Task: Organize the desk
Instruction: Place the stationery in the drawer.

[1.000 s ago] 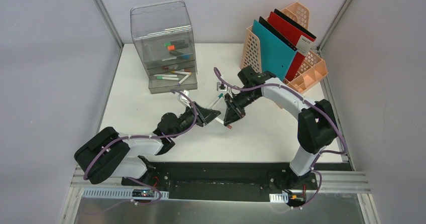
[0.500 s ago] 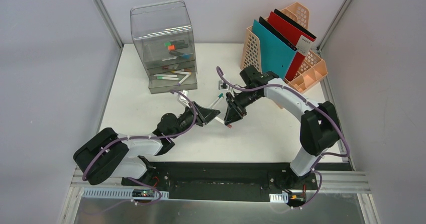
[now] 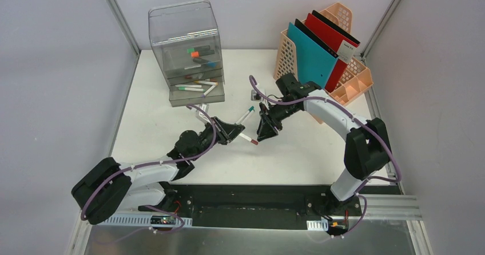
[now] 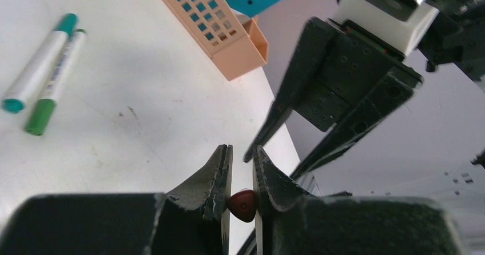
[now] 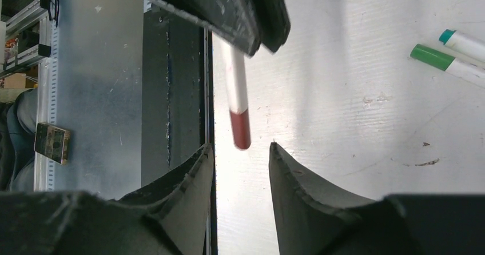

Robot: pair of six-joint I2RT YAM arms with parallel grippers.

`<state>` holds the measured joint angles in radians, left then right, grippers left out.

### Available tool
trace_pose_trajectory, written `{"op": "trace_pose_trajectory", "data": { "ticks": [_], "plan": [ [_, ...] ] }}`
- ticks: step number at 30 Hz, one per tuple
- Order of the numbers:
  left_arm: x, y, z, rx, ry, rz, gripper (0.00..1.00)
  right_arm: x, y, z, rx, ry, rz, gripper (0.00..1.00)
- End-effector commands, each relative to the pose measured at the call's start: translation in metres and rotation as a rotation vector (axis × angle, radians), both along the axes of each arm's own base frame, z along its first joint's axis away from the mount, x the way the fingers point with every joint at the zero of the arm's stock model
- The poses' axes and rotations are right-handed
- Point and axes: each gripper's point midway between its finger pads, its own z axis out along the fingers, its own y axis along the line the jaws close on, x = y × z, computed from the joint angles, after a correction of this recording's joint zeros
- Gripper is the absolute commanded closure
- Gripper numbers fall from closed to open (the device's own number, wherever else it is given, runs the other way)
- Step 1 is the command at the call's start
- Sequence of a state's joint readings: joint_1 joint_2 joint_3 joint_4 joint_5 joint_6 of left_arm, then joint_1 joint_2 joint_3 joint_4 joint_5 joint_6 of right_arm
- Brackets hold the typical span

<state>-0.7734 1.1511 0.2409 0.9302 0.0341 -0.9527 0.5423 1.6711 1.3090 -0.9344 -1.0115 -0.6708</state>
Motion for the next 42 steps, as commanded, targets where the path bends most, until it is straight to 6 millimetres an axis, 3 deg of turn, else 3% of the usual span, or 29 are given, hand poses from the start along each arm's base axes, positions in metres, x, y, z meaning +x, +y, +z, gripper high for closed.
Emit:
{"op": "trace_pose_trajectory", "data": {
  "ticks": [1, 6, 13, 20, 25, 33, 42],
  "plan": [
    [0.010, 0.023, -0.014, 0.073, 0.026, 0.130, 1.00, 0.004, -0.001, 0.019, 0.053, -0.085, -0.007, 0.57],
    [0.018, 0.050, -0.014, 0.146, 0.004, 0.260, 1.00, 0.007, -0.004, 0.020, 0.055, -0.103, -0.018, 0.57],
    [0.038, 0.108, 0.002, 0.222, -0.061, 0.522, 1.00, 0.008, -0.006, 0.021, 0.058, -0.112, -0.023, 0.57],
    [0.064, 0.156, 0.019, 0.199, -0.064, 0.655, 1.00, 0.010, -0.007, 0.020, 0.058, -0.119, -0.029, 0.57],
    [0.086, 0.179, 0.034, 0.195, -0.058, 0.707, 1.00, 0.010, -0.008, 0.021, 0.059, -0.130, -0.030, 0.57],
    [0.129, 0.202, 0.042, 0.135, 0.001, 0.786, 1.00, 0.011, -0.010, 0.021, 0.060, -0.138, -0.032, 0.58],
    [0.190, 0.235, 0.020, -0.130, 0.189, 0.823, 1.00, 0.011, -0.012, 0.022, 0.063, -0.153, -0.032, 0.59]
  ]
}}
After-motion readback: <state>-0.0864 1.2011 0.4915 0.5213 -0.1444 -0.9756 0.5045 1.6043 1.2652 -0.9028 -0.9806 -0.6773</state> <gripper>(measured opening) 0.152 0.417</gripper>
